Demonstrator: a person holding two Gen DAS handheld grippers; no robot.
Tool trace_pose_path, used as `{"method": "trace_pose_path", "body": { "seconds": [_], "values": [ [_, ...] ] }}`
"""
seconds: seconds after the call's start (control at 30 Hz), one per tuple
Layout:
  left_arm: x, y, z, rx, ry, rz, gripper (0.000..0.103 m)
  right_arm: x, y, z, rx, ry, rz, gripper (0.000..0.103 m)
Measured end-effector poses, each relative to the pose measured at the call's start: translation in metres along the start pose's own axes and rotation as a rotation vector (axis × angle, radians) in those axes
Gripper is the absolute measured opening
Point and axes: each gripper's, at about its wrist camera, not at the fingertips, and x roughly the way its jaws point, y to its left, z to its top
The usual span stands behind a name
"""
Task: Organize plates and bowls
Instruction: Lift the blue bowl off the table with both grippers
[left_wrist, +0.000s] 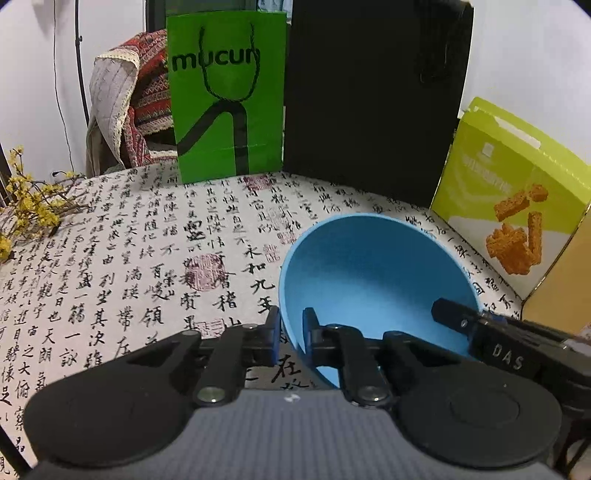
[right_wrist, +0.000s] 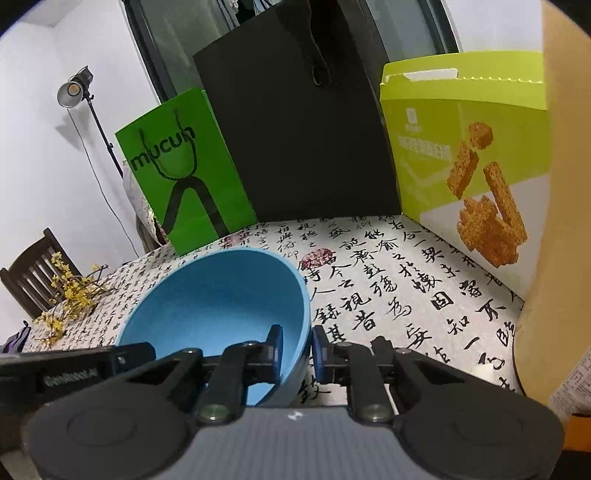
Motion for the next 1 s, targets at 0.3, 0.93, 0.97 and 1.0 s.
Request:
{"method": "trace_pose_path", "body": {
  "seconds": [0.3, 0.93, 0.97, 1.0],
  "values": [
    [-0.020, 0.010, -0.004, 0.010, -0.041, 0.001, 0.013, -0.016, 0.015, -0.004, -0.014, -0.042, 0.020, 0.016],
    [-0.029, 0.035, -0.020, -0.024, -0.020, 0.013, 0.013, -0.007, 0.035, -0.020, -0.037, 0.002, 0.046, 0.016],
    [-0.030, 0.035, -0.020, -0.014, -0.019, 0.019, 0.013, -0.009, 0.035, -0.020, -0.034, -0.002, 0.052, 0.016],
    [-0.032, 0.034, -0.020, -0.004, -0.019, 0.026, 0.013, -0.010, 0.035, -0.020, -0.031, -0.005, 0.056, 0.016]
  ]
}}
